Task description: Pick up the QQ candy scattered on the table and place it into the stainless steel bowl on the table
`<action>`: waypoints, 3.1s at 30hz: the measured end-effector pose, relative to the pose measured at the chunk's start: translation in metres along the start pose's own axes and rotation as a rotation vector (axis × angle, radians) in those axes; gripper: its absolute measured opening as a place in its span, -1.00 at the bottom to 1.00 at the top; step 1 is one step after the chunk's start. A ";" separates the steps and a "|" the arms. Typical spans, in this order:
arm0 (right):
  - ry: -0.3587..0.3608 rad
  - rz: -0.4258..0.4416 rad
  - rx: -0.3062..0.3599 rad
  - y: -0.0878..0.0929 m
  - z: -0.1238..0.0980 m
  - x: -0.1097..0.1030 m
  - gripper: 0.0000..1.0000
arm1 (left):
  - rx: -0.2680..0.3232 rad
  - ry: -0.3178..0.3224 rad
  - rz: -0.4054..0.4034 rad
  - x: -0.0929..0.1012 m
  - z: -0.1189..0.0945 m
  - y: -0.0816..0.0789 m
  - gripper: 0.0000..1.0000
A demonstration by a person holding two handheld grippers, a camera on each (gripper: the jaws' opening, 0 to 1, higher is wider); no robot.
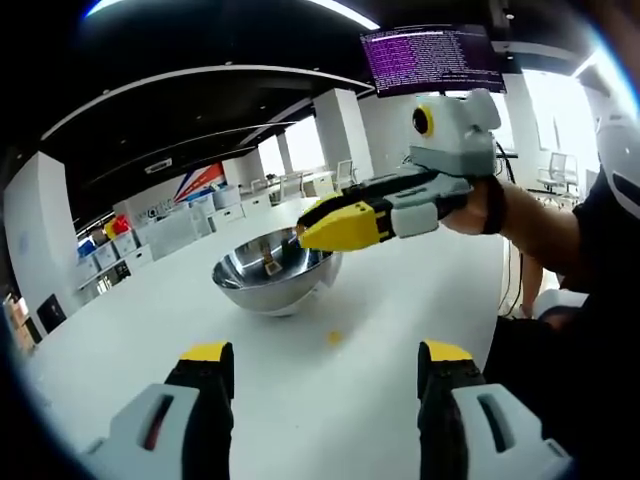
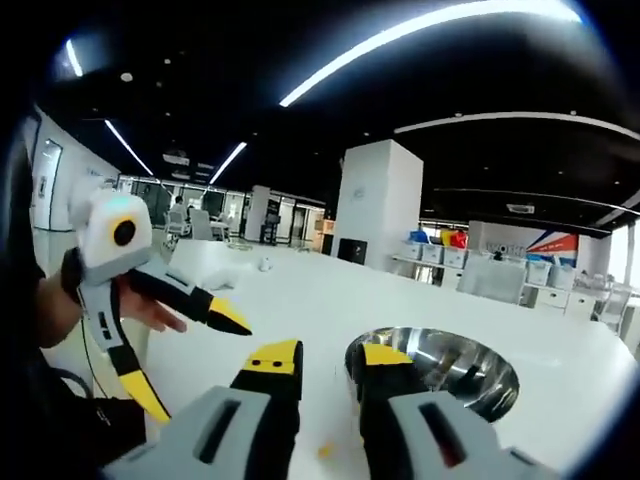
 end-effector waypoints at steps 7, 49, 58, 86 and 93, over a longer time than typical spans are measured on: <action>-0.048 0.012 -0.091 0.041 0.008 -0.023 -0.60 | 0.013 0.013 -0.012 0.001 -0.001 -0.002 0.52; -0.032 -0.026 -0.222 0.106 0.019 -0.028 -0.86 | 0.008 0.026 -0.017 0.004 0.000 0.001 0.52; -0.030 -0.023 -0.218 0.103 0.016 -0.029 -0.88 | 0.013 0.027 -0.016 0.004 0.000 0.000 0.52; 0.080 -0.075 -0.039 0.013 0.008 0.031 -0.88 | 0.013 0.025 -0.003 0.006 -0.002 -0.003 0.52; 0.125 -0.075 -0.040 0.015 0.016 0.051 -0.88 | 0.014 0.017 -0.005 0.003 -0.004 -0.002 0.52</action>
Point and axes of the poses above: the point that each gripper's makers call its tool centre point, and the gripper's own axes: z roughly forward along the fingers, x roughly to its right, y roughly out of its underside, the point moved 6 cm from there along -z, roughly backward along the fingers, and after that the axes turned 15 degrees about -z, right-handed, at the moved point
